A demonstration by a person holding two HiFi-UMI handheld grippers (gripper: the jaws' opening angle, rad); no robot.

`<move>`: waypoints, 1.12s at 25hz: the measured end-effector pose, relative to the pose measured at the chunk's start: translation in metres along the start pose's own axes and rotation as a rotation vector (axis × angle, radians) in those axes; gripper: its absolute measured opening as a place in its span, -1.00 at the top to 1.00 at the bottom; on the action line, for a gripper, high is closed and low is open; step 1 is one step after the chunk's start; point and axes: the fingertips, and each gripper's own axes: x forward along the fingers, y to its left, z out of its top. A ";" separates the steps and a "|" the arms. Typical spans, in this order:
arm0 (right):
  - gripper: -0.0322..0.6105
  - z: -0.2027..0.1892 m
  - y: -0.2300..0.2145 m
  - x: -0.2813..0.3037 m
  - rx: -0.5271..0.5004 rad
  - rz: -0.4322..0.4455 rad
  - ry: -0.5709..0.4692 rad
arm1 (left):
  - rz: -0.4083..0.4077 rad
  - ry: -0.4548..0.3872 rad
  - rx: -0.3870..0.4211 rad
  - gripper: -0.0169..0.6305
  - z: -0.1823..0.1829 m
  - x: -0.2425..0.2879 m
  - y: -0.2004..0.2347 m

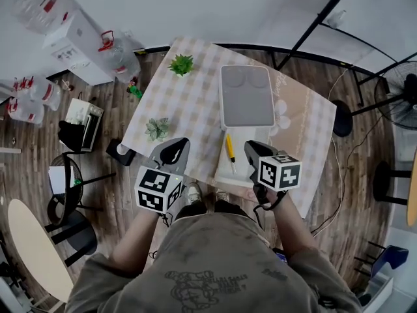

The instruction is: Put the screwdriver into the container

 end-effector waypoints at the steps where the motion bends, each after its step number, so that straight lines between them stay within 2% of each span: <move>1: 0.76 0.010 0.005 -0.010 -0.008 0.009 -0.039 | 0.001 -0.020 0.012 0.94 0.010 -0.004 -0.002; 8: 0.81 0.066 0.049 -0.085 -0.101 0.067 -0.299 | -0.010 -0.146 0.099 0.94 0.066 -0.037 -0.025; 13: 0.81 0.082 0.083 -0.130 -0.176 0.090 -0.413 | -0.058 -0.207 0.129 0.94 0.088 -0.060 -0.051; 19: 0.82 0.081 0.107 -0.171 -0.224 0.122 -0.491 | -0.071 -0.258 0.137 0.94 0.106 -0.083 -0.070; 28: 0.82 0.070 0.105 -0.183 -0.251 0.109 -0.472 | -0.053 -0.266 0.168 0.94 0.111 -0.097 -0.076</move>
